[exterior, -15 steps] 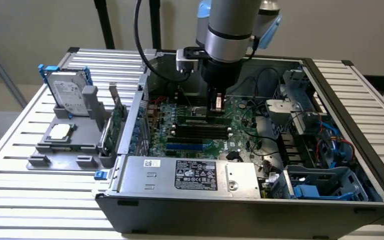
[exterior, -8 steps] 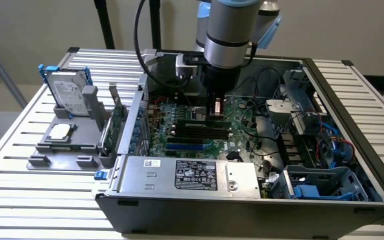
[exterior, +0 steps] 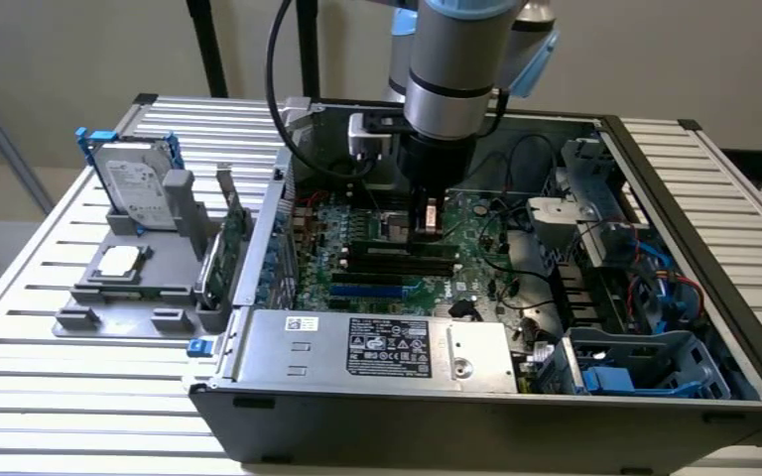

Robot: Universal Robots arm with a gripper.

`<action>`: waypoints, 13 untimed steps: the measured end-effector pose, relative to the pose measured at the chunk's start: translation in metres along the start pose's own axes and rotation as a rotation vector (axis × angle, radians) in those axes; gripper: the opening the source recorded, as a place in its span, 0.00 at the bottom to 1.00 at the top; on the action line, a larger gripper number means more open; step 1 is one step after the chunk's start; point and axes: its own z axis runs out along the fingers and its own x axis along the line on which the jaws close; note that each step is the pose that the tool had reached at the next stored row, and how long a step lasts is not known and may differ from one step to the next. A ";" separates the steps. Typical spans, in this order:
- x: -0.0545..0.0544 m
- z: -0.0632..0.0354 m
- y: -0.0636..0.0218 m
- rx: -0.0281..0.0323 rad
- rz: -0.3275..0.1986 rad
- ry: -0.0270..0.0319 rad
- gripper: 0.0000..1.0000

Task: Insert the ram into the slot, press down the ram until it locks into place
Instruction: 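Insert the ram into the slot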

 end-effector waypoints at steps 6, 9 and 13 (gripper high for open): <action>0.000 0.0025 0.0008 0.0001 0.000 0.0016 0.13; 0.000 0.0034 0.0021 0.0008 0.000 0.0027 0.13; 0.000 0.0047 0.0024 0.0024 0.000 0.0041 0.13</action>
